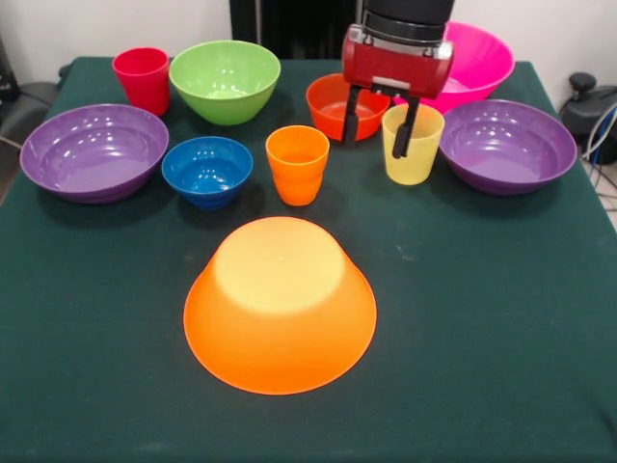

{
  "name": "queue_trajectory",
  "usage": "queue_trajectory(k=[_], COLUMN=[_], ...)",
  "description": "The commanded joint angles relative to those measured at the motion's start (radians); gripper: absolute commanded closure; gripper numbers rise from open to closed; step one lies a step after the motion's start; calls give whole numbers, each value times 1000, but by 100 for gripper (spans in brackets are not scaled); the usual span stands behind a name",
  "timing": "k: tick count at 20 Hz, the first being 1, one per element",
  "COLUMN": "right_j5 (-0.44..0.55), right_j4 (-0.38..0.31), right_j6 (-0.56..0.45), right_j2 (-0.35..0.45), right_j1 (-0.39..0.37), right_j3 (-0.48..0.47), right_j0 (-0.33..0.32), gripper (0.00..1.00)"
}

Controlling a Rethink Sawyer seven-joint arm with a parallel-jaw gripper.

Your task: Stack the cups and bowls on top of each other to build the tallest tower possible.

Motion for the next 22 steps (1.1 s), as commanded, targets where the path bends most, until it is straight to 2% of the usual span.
queue_trajectory(k=[1,5,9,12,18,22], right_j5=[13,13,24,26,-31,-63], right_j4=[-45,23,72,119,246,316], right_j6=[-36,76,173,221,315,319], right_j2=[91,61,-8,-52,-123,-123], right_j1=[83,101,127,141,183,200], right_j3=[-30,-16,-38,-48,-31,-6], right_j0=[70,129,221,283,395,422], gripper=[0,0,0,0,0,0])
